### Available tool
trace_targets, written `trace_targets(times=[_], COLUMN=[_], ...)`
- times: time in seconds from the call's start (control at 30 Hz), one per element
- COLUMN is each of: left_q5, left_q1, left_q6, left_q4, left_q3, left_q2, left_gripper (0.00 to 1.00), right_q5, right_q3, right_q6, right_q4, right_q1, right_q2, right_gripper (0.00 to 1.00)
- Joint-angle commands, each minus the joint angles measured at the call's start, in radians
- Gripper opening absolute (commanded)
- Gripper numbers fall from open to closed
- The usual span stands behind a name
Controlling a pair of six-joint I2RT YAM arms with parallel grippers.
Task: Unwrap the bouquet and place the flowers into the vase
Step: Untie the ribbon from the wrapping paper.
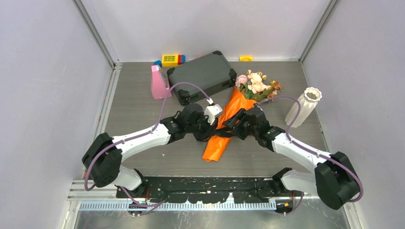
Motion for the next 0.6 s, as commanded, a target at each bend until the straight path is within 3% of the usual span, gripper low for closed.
trace_targets(times=[0.0,0.13,0.2,0.27,0.33,0.47,0.57], left_q5=[0.04,0.045,0.042,0.03,0.009,-0.007,-0.003], left_q1=[0.003,0.004,0.004,0.004,0.005,0.024,0.039], left_q6=[-0.008,-0.007,-0.007,-0.006,-0.008,-0.025,-0.038], left_q4=[0.057,0.056,0.056,0.055,0.055,0.058,0.068], left_q3=[-0.005,-0.003,-0.005,-0.007,-0.012,-0.026,-0.042], left_q2=[-0.029,-0.02,-0.017,-0.019,-0.022,-0.028,-0.032], left_gripper=[0.06,0.09,0.12,0.17,0.23,0.27,0.16], right_q5=[-0.005,-0.009,0.003,0.023,0.065,0.176,0.248], right_q3=[0.039,0.049,0.053,0.052,0.051,0.048,0.052], right_q6=[0.038,0.039,0.037,0.031,0.023,-0.011,-0.04], right_q4=[0.112,0.13,0.133,0.13,0.112,0.039,-0.037], right_q1=[0.004,0.004,0.004,0.004,0.004,0.004,0.004], right_q2=[0.033,0.051,0.048,0.037,0.016,-0.062,-0.137], right_gripper=[0.65,0.5,0.35,0.12,0.02,0.0,0.0])
